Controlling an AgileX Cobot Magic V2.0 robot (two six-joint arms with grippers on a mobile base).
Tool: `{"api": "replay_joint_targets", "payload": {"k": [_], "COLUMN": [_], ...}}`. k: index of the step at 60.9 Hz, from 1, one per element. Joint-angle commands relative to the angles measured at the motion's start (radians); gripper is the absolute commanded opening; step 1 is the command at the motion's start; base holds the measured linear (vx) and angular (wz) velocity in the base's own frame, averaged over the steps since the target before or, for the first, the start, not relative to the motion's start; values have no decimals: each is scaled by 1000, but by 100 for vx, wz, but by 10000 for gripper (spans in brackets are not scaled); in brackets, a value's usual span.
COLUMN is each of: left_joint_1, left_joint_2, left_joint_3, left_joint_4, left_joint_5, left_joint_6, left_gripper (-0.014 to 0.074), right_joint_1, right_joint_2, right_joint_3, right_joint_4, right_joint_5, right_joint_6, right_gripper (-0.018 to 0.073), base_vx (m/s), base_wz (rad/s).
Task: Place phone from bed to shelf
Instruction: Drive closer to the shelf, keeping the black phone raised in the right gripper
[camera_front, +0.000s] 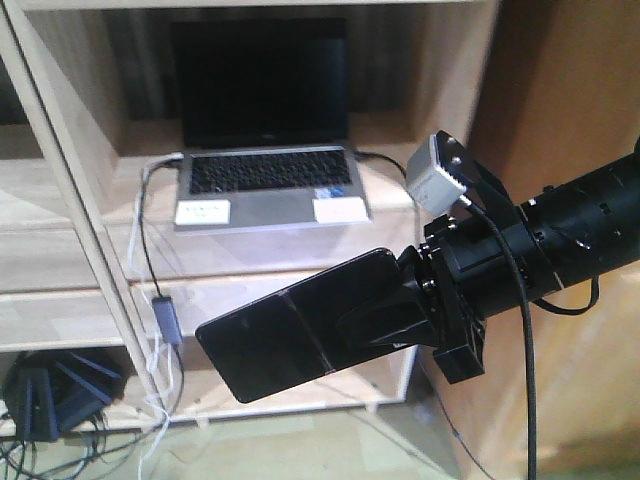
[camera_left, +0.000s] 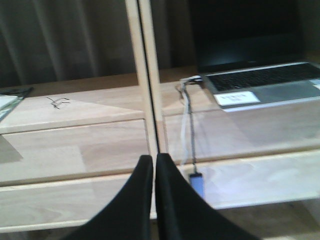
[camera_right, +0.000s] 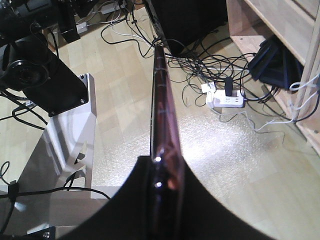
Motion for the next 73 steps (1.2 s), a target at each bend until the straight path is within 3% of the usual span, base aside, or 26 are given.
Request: {"api": "replay_joint_targets", "payload": {"k": [1, 73], "left_joint_1": [1, 1], "left_joint_2": [-13, -13], "left_joint_3": [-21, -21], "left_joint_4": [-9, -9], "left_joint_5": [-72, -72], "left_joint_6": [-6, -6], "left_gripper": [1, 1], "right_joint_1": [-1, -1], "right_joint_2": [-32, -32], "right_joint_3": [-25, -25], "right_joint_4": [78, 78], "right_joint_5": [75, 75], "right_joint_6": [-12, -12], "right_gripper": [-3, -3], "base_vx": [29, 21], "base_wz": [22, 4]}}
